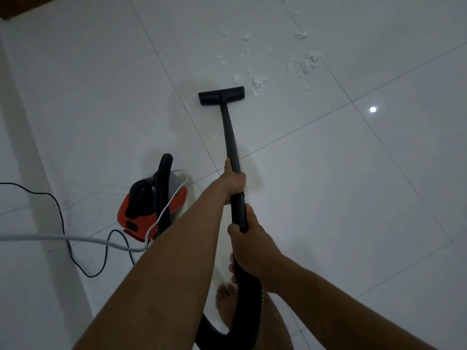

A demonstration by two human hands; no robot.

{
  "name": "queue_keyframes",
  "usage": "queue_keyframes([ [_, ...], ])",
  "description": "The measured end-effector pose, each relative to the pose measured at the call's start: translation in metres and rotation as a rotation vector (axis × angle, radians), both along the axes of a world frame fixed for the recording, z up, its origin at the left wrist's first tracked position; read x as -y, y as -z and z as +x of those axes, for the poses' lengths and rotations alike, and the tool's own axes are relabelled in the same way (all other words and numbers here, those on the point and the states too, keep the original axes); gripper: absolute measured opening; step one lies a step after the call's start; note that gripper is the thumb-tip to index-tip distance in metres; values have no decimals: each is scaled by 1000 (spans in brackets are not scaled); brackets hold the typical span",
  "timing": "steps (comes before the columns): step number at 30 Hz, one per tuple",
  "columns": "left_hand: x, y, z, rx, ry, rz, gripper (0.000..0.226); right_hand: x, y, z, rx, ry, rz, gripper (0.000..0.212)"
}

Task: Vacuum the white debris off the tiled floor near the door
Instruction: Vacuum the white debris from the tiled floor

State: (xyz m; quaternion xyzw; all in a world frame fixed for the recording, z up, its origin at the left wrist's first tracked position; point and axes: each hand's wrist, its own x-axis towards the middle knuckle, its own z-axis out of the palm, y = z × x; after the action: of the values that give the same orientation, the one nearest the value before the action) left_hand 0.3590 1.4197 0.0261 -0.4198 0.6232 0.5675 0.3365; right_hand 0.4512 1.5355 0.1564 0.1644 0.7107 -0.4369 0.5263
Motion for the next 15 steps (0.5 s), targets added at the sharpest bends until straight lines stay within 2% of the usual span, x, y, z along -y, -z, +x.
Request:
queue_keyframes([
  [5,-2,17,-6,-37,-10,-20,77,-4,17,-4,35,20,8,63],
  [10,-5,25,-13,-30,-7,-51,79,0,42,-3,-42,-67,89,61],
  [15,-4,28,-27,-46,-32,-46,78,-3,49,-19,-29,-49,47,49],
])
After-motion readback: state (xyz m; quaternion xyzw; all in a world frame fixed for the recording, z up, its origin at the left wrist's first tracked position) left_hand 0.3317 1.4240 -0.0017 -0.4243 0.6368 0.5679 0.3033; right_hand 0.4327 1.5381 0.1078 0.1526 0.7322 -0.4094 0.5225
